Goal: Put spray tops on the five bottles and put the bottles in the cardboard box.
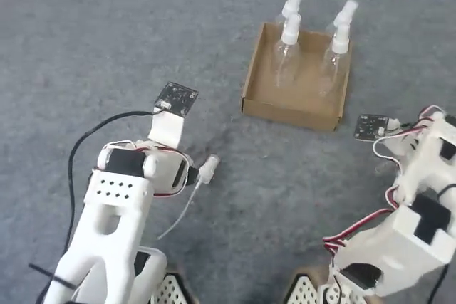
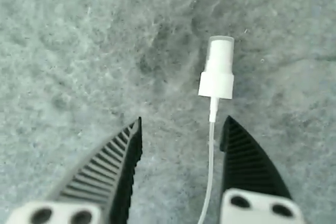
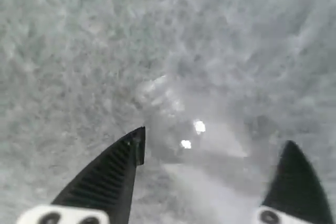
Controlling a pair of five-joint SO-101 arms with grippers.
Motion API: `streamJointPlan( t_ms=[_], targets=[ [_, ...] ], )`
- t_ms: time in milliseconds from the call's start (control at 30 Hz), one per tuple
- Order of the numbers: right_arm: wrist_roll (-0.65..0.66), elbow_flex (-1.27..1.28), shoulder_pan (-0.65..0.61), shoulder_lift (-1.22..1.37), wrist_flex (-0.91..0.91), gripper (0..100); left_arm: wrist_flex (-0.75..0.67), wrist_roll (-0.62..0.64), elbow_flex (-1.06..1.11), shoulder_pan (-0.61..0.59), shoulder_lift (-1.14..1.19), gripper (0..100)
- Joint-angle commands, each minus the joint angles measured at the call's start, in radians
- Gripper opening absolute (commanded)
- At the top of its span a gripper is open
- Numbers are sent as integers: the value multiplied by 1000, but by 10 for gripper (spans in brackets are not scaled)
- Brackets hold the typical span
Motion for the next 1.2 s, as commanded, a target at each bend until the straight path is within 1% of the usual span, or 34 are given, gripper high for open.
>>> streamJointPlan(
  t_ms=[0, 133, 233, 300, 400, 533, 600, 667, 733, 867, 1033, 1100, 1167],
  targets=[
    [-29, -57, 39, 2, -2, 198, -23, -14, -18, -15, -2, 225],
    [-195, -58, 45, 24, -10, 107, -23, -9, -18, -18, 2, 225],
    [-347, -58, 42, 21, -2, 87, -23, -9, -18, -18, -3, 225],
    [-488, -60, 39, 18, -1, 84, -23, -8, -18, -18, -5, 225],
    [-733, -72, 38, 16, 2, 84, -23, 3, -21, -18, -5, 225],
    [-1054, -124, 38, 18, 102, 84, -35, 40, -21, -17, -3, 226],
    [-1168, -152, 38, 18, 142, 84, -64, 40, -16, -14, 5, 226],
    [-1249, -175, 36, 24, 156, 84, -92, 40, -13, -6, 5, 225],
    [-1301, -187, 36, 25, 151, 86, -135, 40, -12, 12, 5, 225],
    [-1301, -186, 38, 21, 153, 87, -163, 40, -24, 84, 41, 225],
    [-1300, -187, 38, 21, 150, 90, -164, 40, -133, 167, 235, 224],
    [-1300, -186, 38, 19, 131, 111, -172, 40, -180, 184, 324, 224],
    [-1300, -186, 38, 22, 119, 149, -210, 41, -214, 184, 407, 224]
  ],
)
